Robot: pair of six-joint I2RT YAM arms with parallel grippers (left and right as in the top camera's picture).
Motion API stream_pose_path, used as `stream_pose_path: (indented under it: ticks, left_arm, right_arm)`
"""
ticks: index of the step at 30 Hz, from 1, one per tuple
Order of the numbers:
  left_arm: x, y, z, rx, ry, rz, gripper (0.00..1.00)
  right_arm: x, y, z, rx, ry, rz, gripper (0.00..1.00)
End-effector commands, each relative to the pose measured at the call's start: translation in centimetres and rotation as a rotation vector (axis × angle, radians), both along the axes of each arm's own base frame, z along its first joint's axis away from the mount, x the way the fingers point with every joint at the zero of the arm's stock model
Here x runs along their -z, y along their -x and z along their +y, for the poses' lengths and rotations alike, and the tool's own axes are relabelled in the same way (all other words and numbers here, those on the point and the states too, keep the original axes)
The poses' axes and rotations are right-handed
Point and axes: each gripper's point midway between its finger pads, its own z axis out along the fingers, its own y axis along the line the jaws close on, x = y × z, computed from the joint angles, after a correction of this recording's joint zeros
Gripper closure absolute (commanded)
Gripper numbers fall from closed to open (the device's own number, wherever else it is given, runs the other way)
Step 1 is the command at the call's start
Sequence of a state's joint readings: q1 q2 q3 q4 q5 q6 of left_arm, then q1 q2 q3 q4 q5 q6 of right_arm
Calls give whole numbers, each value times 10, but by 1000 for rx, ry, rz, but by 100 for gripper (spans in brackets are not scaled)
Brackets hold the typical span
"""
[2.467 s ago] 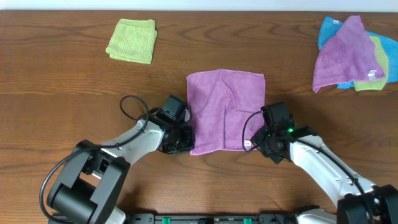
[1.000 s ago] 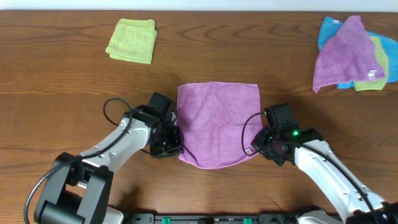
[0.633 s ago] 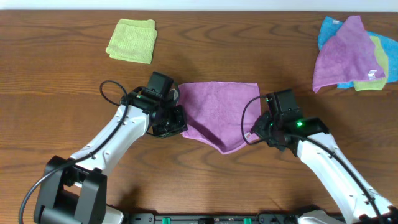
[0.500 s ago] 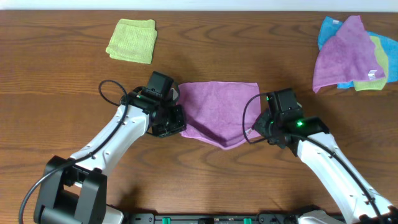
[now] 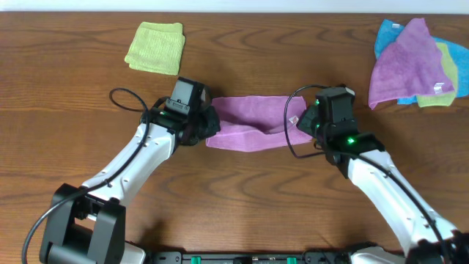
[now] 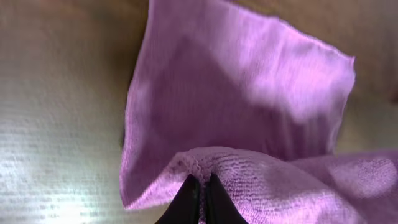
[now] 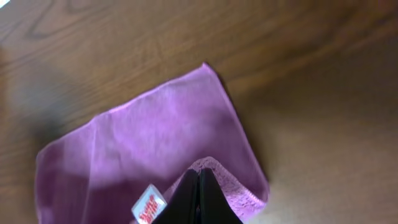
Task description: Fold the cloth
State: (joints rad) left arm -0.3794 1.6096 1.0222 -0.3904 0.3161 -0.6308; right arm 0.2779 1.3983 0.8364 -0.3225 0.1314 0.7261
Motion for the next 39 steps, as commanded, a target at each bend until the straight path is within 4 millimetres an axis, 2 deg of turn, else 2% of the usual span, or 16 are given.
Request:
stream_pose_path:
  ticks: [1,6,15,19,23,27,29,30,31,32,33,34,35,36,39]
  left_arm:
    - [-9,-18,13,-78,-44,-66,94]
    - [-4,-33,11,-95,-48,-107,94]
    - [23,-32,10,-116,-53,-37,94]
    - [21,-36,8,-117,-46,-53,94]
    - [15,-46,6,-124,-32,-100,94]
    - [14,-55,10,-153,-50,-134,94]
    - [18,-58,10,-157,-55,-137,78]
    - [20,-59,10,-157,-55,-137,55]
    - [24,-60,9,-157,-56,-134,37]
    - [26,-60,9,-157,-57,-133,24]
    - [30,-61,9,-162,-57,-125,5]
    - [32,-61,9,-169,-54,-118,5]
    - [37,-60,9,-177,-54,-106,5]
    - [40,-60,9,-185,-53,-96,5]
    - [44,-60,9,-205,-47,-81,5]
  right_arm:
    - [3,-10,-9,7,36,-8,98]
    - [14,-16,-8,8,39,3,99]
    - [13,-22,-7,-6,46,-18,98]
    - [14,-22,-8,-2,51,-16,99]
    - [24,-23,-8,1,60,4,99]
    - [28,-34,-6,2,54,-24,99]
    - [26,-41,-5,8,51,-56,98]
    - [24,-45,-6,15,54,-72,95]
    - [23,-48,-7,22,58,-85,80]
    - [22,-50,-8,27,61,-95,64]
    - [21,-52,-9,33,66,-104,49]
    - [21,-53,-10,38,70,-109,40]
    - [20,-53,-11,44,75,-113,24]
    - [20,-53,-12,47,79,-114,1]
    - [20,-54,-15,60,92,-118,1]
